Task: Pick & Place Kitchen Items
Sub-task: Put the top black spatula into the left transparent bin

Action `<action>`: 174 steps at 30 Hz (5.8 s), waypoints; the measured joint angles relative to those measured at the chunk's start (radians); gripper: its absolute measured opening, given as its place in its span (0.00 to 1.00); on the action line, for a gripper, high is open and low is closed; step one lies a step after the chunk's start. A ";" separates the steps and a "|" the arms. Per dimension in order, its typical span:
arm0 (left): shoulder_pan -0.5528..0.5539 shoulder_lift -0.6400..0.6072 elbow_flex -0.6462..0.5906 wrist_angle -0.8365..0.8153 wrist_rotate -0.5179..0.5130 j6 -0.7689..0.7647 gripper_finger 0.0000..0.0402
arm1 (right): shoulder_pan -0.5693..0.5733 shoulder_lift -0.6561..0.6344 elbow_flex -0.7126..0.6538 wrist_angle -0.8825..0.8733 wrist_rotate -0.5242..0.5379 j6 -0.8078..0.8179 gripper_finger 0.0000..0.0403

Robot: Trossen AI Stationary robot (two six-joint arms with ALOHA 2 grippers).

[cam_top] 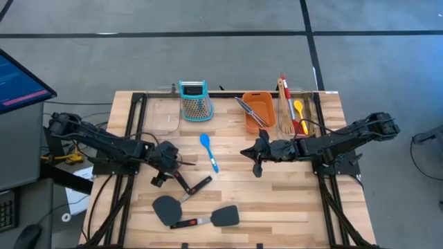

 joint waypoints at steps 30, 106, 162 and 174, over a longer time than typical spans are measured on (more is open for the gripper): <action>0.033 0.001 0.000 0.075 -0.010 -0.008 0.59 | -0.001 0.000 0.000 0.000 0.000 0.000 0.00; -0.079 -0.101 0.507 0.171 -0.843 0.308 0.07 | 0.005 0.000 0.000 -0.031 0.000 0.000 0.00; 1.047 0.067 0.050 0.650 -0.368 -0.371 0.08 | 0.021 0.000 0.000 -0.035 0.000 -0.030 0.00; 1.047 0.066 -0.007 0.666 -0.368 -0.375 0.08 | 0.021 0.000 0.000 -0.060 0.000 -0.026 0.00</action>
